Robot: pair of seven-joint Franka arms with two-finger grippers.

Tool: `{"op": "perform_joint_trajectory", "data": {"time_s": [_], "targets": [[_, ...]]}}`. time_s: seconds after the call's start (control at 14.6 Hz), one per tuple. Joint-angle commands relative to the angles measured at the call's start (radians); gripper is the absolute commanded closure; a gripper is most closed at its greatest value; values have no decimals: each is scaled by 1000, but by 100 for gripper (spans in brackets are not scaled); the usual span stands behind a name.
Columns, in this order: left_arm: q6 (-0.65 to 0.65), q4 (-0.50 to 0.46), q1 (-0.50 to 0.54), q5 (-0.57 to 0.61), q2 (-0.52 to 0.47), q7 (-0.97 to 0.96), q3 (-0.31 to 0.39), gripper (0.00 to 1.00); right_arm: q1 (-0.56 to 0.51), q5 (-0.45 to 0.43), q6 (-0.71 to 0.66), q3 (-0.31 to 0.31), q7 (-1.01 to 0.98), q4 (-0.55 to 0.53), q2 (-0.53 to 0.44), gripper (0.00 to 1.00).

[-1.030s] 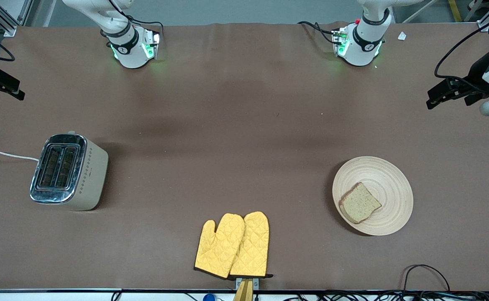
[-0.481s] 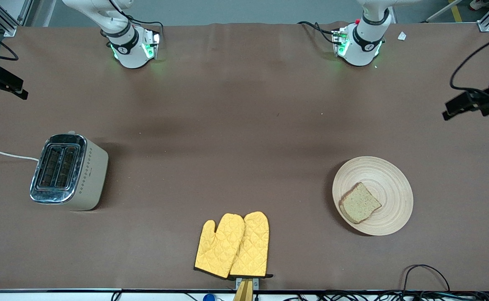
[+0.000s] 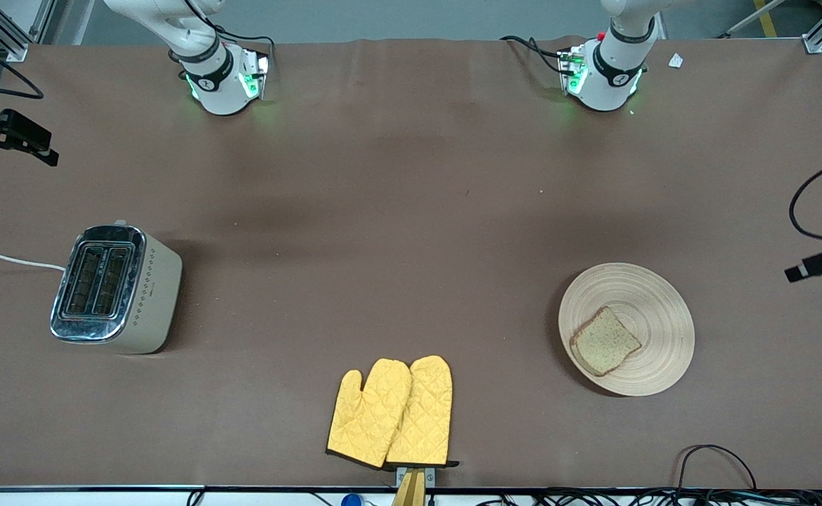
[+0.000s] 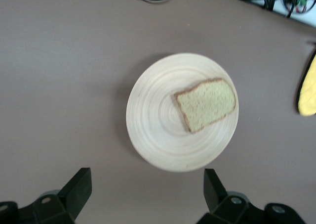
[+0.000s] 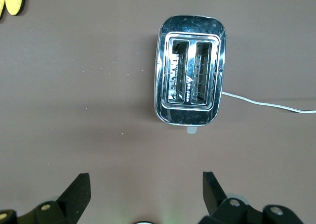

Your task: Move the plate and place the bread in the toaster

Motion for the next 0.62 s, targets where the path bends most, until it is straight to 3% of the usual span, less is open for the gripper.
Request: {"op": "perform_joint_trajectory", "data": {"time_s": [0.0,0.55], "targets": [[43,46,61,-152,141,80,-4,0,4,9,6,0,5,-37,-37,0],[128,40,136,-448,397,316,-7,0,4,11,-18,3,5,-33,-34,0]]}}
